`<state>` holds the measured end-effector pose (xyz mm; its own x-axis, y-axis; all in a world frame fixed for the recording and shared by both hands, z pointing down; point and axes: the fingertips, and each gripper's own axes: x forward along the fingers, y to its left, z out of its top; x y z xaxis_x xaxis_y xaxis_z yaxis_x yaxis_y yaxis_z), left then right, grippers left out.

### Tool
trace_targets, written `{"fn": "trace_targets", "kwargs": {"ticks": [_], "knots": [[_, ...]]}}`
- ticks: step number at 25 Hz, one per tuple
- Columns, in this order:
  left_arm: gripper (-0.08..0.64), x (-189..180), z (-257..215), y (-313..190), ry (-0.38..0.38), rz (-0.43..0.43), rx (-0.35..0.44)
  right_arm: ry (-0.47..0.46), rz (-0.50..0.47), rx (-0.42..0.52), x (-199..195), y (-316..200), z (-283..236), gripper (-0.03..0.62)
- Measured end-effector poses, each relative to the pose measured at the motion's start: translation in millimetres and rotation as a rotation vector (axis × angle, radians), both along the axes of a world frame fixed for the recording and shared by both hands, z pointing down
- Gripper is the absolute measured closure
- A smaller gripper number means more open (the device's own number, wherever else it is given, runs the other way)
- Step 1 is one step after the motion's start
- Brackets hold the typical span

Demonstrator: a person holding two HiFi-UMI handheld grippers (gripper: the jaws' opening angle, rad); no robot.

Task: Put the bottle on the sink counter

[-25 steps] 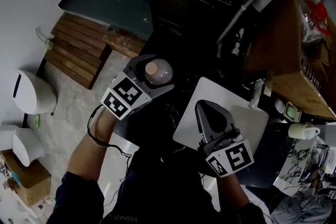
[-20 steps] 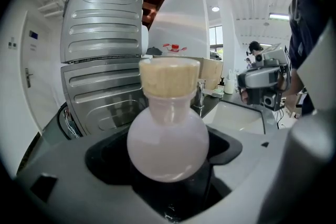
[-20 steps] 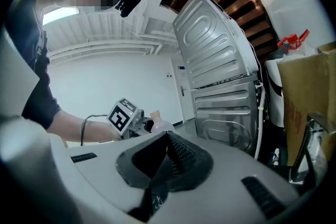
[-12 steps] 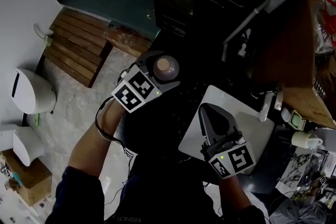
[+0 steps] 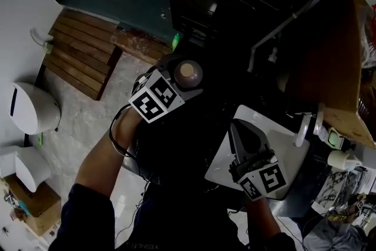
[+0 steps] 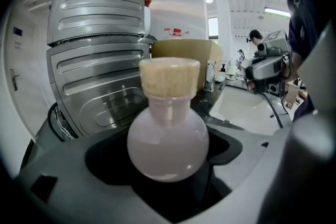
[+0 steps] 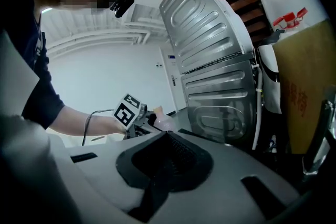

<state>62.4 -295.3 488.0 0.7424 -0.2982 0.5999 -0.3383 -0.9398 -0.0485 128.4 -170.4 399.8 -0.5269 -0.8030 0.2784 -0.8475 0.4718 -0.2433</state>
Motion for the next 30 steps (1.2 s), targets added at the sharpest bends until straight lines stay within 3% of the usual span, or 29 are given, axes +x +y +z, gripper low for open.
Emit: {"fn": "trace_targets", "kwargs": {"ticks": [8,30], "knots": [[0.163,-2,22,-29,-0.025,0.003,-0.035,0.003,0.024,-0.047,-3,-15,21,0.566],[0.163,7,47,-65,-0.023,0.061,-0.008,0.013,0.028,-0.093,-9,-37,41,0.566]]}}
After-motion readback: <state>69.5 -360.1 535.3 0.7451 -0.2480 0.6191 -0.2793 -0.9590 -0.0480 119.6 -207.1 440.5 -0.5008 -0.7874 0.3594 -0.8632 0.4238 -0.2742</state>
